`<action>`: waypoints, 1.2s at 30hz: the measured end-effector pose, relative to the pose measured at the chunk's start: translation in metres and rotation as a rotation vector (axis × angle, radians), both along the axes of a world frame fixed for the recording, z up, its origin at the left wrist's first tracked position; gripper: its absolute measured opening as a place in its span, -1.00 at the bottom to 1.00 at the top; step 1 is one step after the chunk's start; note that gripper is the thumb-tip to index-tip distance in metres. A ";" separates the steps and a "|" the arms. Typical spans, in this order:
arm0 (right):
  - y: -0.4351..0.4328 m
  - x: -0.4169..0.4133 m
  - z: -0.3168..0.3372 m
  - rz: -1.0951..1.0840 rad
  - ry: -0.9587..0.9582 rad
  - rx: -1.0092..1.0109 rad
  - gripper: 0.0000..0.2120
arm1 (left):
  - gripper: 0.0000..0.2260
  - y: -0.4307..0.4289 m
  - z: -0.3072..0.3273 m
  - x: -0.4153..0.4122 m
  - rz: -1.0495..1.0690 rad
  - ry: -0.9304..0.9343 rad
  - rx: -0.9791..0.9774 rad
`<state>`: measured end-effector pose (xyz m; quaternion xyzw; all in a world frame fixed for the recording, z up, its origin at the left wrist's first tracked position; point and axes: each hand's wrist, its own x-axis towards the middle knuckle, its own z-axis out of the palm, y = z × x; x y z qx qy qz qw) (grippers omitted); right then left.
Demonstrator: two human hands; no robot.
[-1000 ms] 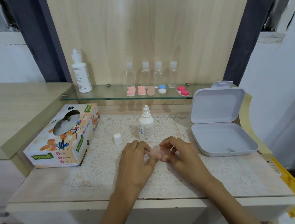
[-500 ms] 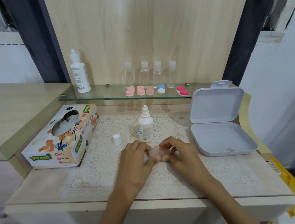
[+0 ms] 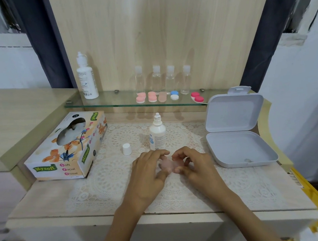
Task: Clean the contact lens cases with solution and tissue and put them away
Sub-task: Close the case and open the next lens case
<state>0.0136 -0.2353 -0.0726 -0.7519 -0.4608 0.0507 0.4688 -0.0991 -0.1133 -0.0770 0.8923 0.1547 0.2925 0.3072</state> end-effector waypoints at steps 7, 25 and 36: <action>0.000 0.000 0.000 -0.006 -0.001 -0.002 -0.72 | -0.54 0.002 -0.004 0.001 -0.015 0.017 0.005; -0.002 -0.005 0.004 -0.013 0.022 0.008 -0.70 | -0.56 0.000 -0.003 -0.001 -0.012 0.007 -0.008; -0.001 -0.005 0.005 -0.019 0.002 -0.001 -0.73 | -0.63 0.000 -0.002 0.000 -0.017 0.019 0.007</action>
